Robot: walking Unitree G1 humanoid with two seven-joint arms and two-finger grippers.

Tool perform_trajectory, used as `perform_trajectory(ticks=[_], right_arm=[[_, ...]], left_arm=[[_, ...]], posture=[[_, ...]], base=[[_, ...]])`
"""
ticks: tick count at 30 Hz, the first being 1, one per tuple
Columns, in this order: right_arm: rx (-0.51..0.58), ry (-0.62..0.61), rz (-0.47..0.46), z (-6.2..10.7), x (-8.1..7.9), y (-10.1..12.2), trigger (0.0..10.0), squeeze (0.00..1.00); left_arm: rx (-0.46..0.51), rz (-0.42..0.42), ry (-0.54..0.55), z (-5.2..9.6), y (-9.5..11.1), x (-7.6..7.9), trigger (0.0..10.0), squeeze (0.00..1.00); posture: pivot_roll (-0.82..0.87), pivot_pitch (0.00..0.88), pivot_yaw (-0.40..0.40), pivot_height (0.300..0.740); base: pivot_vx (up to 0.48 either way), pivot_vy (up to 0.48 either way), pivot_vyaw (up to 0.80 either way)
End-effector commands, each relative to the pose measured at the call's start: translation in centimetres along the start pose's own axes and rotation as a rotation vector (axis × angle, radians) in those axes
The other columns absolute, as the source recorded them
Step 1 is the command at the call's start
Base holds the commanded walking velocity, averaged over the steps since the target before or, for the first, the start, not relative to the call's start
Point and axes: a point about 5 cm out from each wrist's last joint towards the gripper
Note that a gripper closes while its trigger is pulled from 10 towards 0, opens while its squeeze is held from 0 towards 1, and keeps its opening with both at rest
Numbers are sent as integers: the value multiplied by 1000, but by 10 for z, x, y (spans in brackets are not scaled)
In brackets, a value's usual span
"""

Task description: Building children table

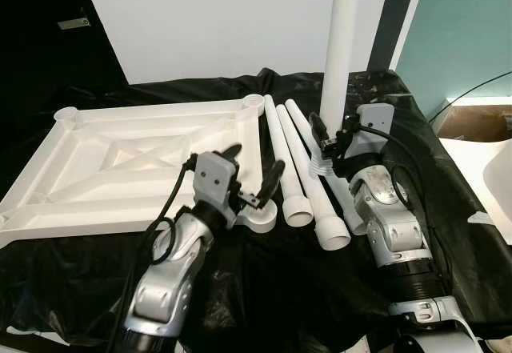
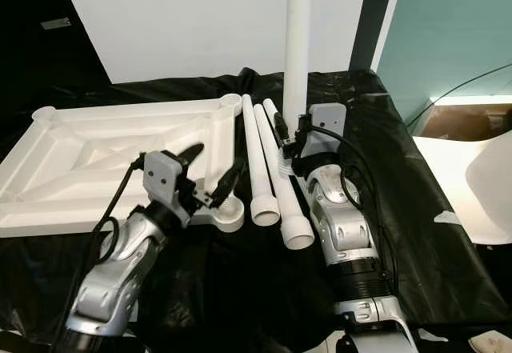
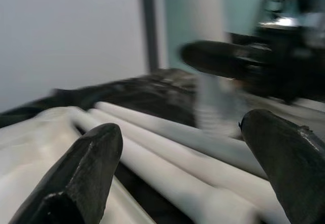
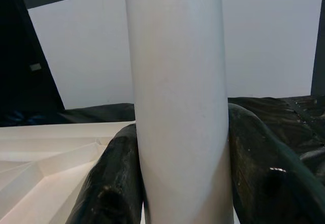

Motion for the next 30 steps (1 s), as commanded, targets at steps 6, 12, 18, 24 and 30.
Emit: perform_trajectory(ticks=[6, 12, 18, 24, 30], right_arm=[[4, 5, -3, -1, -4, 2, 10000, 0], [1, 2, 2, 0, -2, 2, 10000, 0], [2, 4, 6, -1, -1, 3, 10000, 0], [6, 12, 10, -3, -2, 4, 10000, 0], [9, 18, 10, -4, -3, 4, 10000, 0]], left_arm=[[41, 180, -251, 8, 11, 19, 10000, 0], [116, 311, -325, 11, 19, 25, 10000, 0], [136, 389, -406, 17, 24, 30, 10000, 0], [102, 203, -107, 4, 12, 3, 10000, 0], [44, 177, 85, 2, 3, -21, 10000, 0]], posture=[[71, 0, 69, 740], [64, 0, 68, 740], [64, 0, 60, 740], [68, 0, 58, 740], [68, 0, 59, 740]], base=[[0, 0, 0], [0, 0, 0], [0, 0, 0], [0, 0, 0], [0, 0, 0]])
Point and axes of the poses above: a point about 5 cm out from each wrist's last joint towards the gripper, its own z axis pointing back from the gripper into the wrist, its own y axis along the axis of the wrist's last joint, x = y × z, and after that the axes turned 5 degrees about z, right-handed
